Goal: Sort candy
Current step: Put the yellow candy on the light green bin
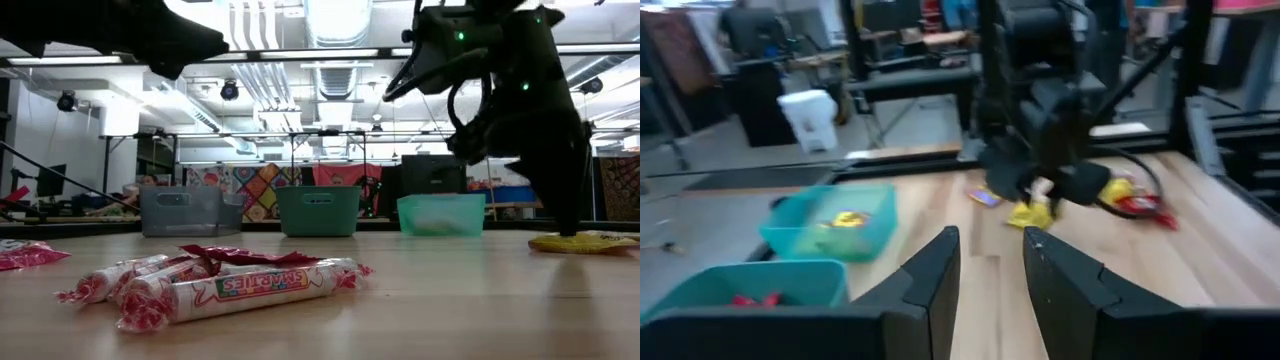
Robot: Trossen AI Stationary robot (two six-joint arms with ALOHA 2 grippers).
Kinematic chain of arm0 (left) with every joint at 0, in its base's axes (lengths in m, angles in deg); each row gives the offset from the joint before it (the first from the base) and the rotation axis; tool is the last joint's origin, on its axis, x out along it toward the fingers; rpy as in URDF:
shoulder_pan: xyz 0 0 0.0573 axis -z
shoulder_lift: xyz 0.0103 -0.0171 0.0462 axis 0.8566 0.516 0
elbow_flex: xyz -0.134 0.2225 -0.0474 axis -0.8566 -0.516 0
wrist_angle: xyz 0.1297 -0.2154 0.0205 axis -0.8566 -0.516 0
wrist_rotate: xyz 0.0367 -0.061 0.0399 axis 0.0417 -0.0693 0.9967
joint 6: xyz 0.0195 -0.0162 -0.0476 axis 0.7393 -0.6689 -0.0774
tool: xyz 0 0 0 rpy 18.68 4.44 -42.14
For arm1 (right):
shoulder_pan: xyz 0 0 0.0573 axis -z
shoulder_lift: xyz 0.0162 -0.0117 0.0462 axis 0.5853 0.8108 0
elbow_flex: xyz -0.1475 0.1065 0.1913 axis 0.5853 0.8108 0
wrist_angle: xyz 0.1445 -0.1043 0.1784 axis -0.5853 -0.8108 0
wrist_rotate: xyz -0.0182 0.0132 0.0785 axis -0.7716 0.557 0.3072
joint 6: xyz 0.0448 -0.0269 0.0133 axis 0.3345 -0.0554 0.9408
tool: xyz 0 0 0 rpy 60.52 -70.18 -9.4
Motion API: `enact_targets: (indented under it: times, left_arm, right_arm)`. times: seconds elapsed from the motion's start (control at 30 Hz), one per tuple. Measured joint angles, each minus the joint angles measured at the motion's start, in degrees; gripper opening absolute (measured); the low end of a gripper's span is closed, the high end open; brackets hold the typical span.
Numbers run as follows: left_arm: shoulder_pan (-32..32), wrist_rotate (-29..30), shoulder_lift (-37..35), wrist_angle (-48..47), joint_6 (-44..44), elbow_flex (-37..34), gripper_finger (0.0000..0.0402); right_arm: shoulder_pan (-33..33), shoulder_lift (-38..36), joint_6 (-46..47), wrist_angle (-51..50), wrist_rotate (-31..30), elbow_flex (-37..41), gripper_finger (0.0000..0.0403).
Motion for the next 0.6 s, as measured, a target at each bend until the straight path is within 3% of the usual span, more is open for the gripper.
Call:
enact_targets:
  times: [0.17, 0.33, 0.6]
  left_arm:
    - [-0.09, 4.18, 0.00, 0.56, 0.21, 0.00, 0.0097]
    - [-0.09, 4.55, 0.89, 0.64, 0.08, 0.00, 0.0097]
    - [-0.09, 4.52, 7.27, 5.62, -0.51, 0.00, 0.0097]
  right_arm:
    - [0.00, 0.26, 0.71, 6.63, -1.10, 3.28, 0.0187]
    - [-0.02, 1.78, 0.69, 7.92, -2.99, 4.52, 0.0175]
    - [-0.02, 2.24, -1.44, 7.50, -5.72, 3.74, 0.0057]
